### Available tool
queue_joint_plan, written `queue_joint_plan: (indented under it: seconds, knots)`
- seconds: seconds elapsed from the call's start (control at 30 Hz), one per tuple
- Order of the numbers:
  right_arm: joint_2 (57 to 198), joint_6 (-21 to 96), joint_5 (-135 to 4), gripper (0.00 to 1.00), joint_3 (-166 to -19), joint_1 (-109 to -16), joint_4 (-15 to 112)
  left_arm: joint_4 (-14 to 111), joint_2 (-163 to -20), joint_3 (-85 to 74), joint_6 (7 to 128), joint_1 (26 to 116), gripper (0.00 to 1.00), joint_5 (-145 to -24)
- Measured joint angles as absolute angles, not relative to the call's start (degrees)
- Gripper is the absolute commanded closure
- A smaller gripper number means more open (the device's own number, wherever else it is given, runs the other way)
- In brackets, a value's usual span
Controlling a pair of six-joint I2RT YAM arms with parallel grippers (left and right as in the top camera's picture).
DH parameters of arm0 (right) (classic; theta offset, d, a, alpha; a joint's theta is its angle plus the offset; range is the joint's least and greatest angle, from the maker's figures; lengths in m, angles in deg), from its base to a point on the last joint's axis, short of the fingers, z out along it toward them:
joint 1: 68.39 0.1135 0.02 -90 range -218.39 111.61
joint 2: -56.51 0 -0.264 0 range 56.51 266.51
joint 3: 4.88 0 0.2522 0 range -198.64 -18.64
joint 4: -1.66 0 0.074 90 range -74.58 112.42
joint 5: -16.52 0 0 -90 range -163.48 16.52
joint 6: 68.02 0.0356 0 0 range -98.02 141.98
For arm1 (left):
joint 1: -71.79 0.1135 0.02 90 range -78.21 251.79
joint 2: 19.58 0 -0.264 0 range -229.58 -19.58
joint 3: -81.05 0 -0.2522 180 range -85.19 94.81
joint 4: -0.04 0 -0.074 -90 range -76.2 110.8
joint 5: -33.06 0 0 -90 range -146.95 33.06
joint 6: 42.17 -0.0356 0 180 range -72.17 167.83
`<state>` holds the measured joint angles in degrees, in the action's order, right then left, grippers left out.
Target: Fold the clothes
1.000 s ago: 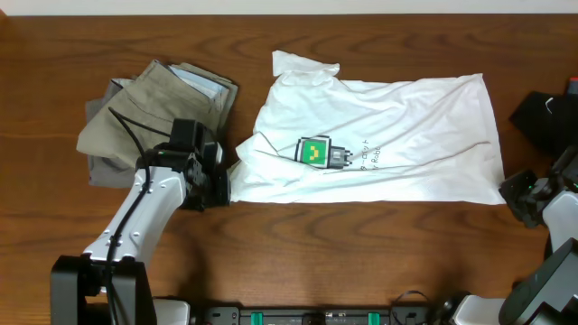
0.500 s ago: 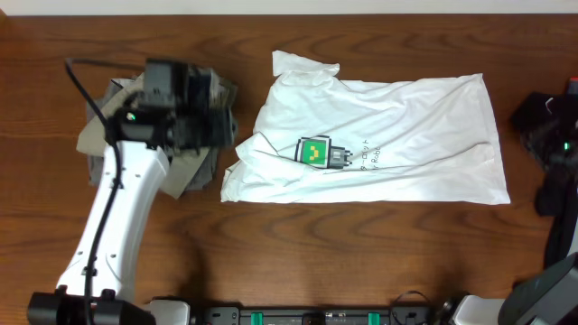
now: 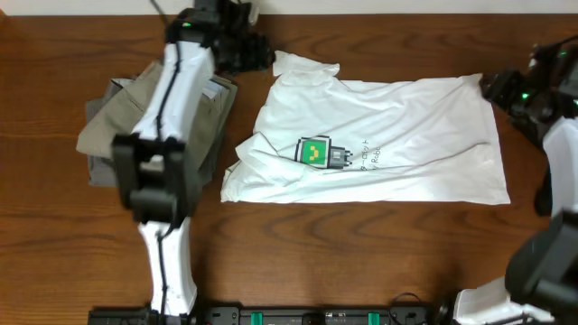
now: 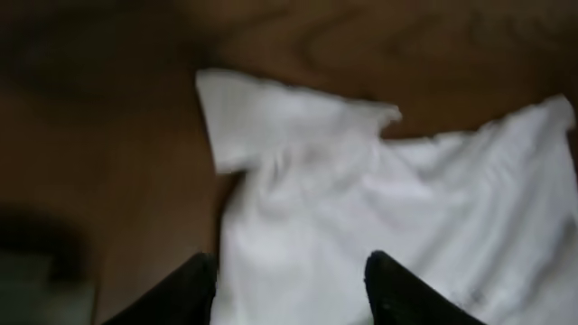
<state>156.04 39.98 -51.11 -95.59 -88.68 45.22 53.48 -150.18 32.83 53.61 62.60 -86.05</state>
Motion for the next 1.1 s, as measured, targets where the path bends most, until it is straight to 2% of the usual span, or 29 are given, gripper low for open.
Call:
queue_joint_plan:
  seconds: [0.23, 0.47, 0.63, 0.7, 0.8, 0.97, 1.1]
  knots:
    - [161.39, 40.37, -49.64, 0.52, -95.54, -87.81, 47.21, 39.62, -160.02, 34.53, 58.09, 61.57, 0.43, -86.79]
    - [161.39, 40.42, -49.01, 0.54, -95.54, -87.63, 48.87, 34.49, -164.35, 34.53, 62.07, 61.55, 0.44, -86.11]
    - [161.39, 40.42, -48.99, 0.56, -95.54, -87.63, 49.44, 34.31, -164.65, 34.55, 63.34, 61.55, 0.63, -85.13]
    - [161.39, 40.46, -48.99, 0.56, -95.54, -87.63, 49.46, 34.35, -164.65, 34.57, 63.49, 61.55, 0.67, -85.0]
    - [161.39, 40.46, -49.01, 0.58, -95.54, -87.63, 49.44, 34.49, -164.65, 34.57, 63.49, 61.53, 0.66, -85.0]
    - [161.39, 40.59, -49.01, 0.59, -95.54, -87.63, 49.46, 36.37, -164.65, 34.57, 63.47, 61.16, 0.53, -83.27]
    - [161.39, 40.59, -49.01, 0.59, -95.54, -87.63, 49.64, 37.22, -164.65, 34.57, 63.71, 60.72, 0.52, -80.6]
